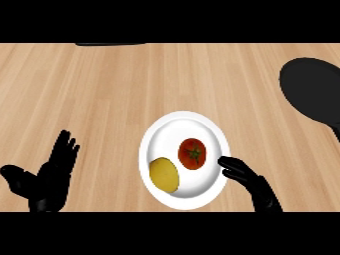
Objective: Pick the tomato from the plate and place it in the pan
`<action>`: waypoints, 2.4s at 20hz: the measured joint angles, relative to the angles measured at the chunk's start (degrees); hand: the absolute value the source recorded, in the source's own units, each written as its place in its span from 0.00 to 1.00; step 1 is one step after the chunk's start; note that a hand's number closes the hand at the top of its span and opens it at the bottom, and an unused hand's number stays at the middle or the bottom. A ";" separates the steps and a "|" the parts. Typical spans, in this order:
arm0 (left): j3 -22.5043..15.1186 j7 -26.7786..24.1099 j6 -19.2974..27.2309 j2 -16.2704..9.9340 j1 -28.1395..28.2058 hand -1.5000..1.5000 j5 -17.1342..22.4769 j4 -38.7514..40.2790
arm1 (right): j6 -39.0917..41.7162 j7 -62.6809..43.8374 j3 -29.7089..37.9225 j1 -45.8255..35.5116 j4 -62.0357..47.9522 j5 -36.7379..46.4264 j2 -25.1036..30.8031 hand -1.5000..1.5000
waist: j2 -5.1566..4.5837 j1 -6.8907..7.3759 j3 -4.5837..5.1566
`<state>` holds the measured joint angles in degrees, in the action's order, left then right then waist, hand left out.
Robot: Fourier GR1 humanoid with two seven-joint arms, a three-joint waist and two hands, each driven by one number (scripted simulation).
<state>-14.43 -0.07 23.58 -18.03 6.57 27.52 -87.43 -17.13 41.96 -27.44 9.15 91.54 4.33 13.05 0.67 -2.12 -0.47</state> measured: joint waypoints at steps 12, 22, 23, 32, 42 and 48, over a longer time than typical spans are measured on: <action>0.39 1.24 -0.71 1.68 -2.96 0.50 -1.15 2.05 | -6.63 -31.55 -0.67 -1.87 16.26 19.02 2.87 0.00 | -0.15 1.90 0.04; 0.59 2.60 -1.25 1.26 -3.69 0.50 -1.46 1.62 | 14.06 -61.71 -2.60 -18.37 14.42 32.99 9.12 0.00 | -0.41 3.04 0.28; 0.73 2.62 -1.26 1.41 -3.76 0.50 -1.58 1.84 | 16.23 -63.86 -2.77 -20.43 14.20 33.16 8.27 0.00 | -0.39 2.99 0.24; 2.17 1.02 -3.08 2.21 -3.50 0.50 -1.93 3.00 | 31.24 -73.68 -4.14 -30.60 7.43 33.08 3.64 0.00 | -0.31 2.62 0.00; 3.49 2.21 -3.33 3.63 -3.77 0.50 -3.87 3.14 | 35.41 -69.90 -2.92 -30.28 1.46 34.46 0.80 0.00 | -0.33 2.42 -0.02; 3.59 2.58 -3.05 4.97 -3.48 0.50 -5.52 2.32 | 31.59 -65.08 -2.19 -27.44 0.61 37.65 -0.36 0.00 | -0.29 2.34 -0.04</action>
<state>-10.84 2.51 20.53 -13.06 3.09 21.99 -85.11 14.45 -23.12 -29.63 -18.29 92.15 41.98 12.69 0.37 0.22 -0.51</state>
